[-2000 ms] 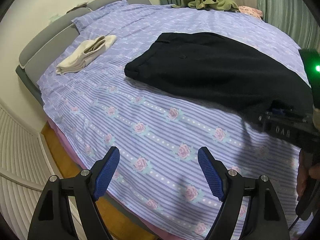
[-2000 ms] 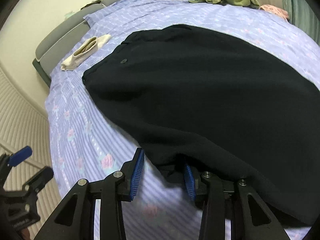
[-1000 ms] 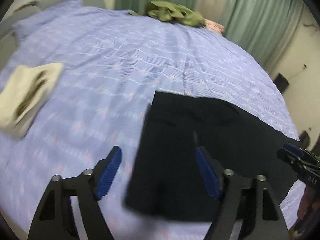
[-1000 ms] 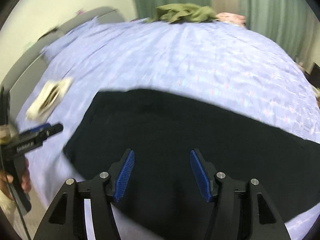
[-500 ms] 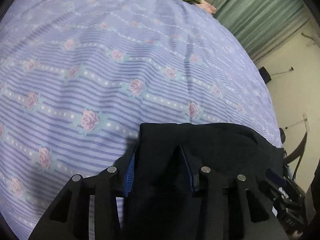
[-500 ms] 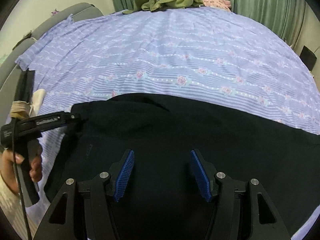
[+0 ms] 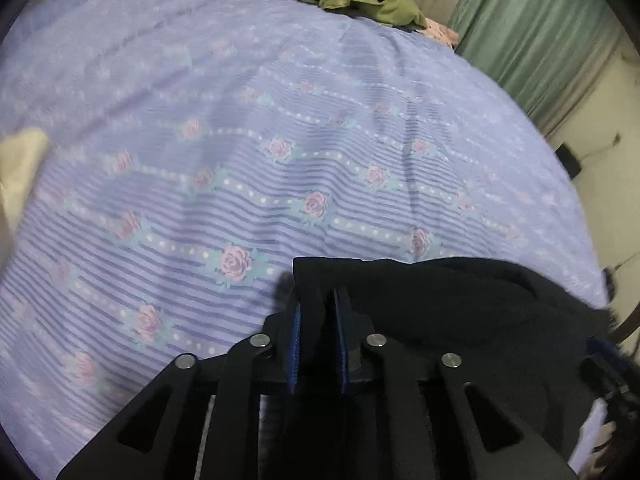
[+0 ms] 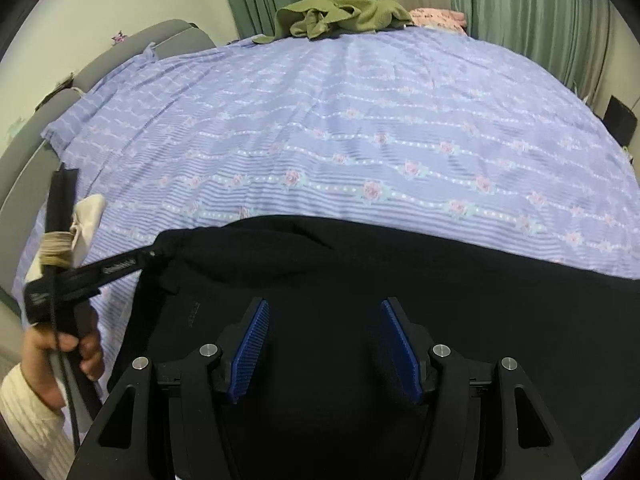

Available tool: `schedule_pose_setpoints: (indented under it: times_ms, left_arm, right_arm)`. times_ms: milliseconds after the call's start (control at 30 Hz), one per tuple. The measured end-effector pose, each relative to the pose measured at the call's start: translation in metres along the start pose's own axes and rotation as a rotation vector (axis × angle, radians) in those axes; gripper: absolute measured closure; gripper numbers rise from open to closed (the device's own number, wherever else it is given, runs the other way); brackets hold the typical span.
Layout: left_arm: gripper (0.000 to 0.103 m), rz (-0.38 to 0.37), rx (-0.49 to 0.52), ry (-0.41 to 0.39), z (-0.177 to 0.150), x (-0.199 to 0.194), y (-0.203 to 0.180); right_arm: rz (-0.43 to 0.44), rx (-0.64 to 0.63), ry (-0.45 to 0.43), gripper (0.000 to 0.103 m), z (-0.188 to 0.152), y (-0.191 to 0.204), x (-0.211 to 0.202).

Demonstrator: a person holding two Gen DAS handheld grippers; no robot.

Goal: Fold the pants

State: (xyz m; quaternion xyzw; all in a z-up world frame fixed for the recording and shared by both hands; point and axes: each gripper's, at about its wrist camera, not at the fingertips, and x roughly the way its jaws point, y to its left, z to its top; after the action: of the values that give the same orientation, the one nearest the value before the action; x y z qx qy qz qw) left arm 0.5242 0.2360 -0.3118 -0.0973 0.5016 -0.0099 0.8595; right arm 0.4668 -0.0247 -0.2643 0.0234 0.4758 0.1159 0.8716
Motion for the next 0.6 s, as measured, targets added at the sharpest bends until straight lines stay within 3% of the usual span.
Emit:
schedule_pose_setpoints:
  times_ms: [67,100,133,167,233,367,600]
  left_arm:
    - [0.072,0.106,0.061,-0.038,0.002,-0.018,-0.013]
    - [0.062,0.14,0.103,-0.078,0.002,-0.032,-0.022]
    - [0.049,0.152,0.145,-0.129,0.001,-0.052,-0.034]
    - [0.045,0.15,0.177,-0.159,-0.001,-0.066,-0.044]
    - [0.043,0.113,0.27,-0.202,-0.013,-0.097,-0.079]
    - [0.042,0.012,0.395,-0.212,-0.054,-0.133,-0.157]
    - [0.041,-0.15,0.471,-0.118,-0.141,-0.142,-0.311]
  right_arm:
    - [-0.014,-0.011,-0.024,0.043,-0.001,-0.007,-0.012]
    - [-0.024,-0.014,-0.037,0.043,-0.003,-0.013,-0.021]
    - [-0.033,-0.012,-0.052,0.043,-0.006,-0.021,-0.032]
    - [-0.033,-0.007,-0.064,0.043,-0.008,-0.029,-0.043]
    - [-0.033,0.003,-0.093,0.043,-0.016,-0.05,-0.068]
    - [-0.092,0.031,-0.15,0.043,-0.045,-0.112,-0.128]
    - [-0.234,0.2,-0.164,0.043,-0.11,-0.263,-0.216]
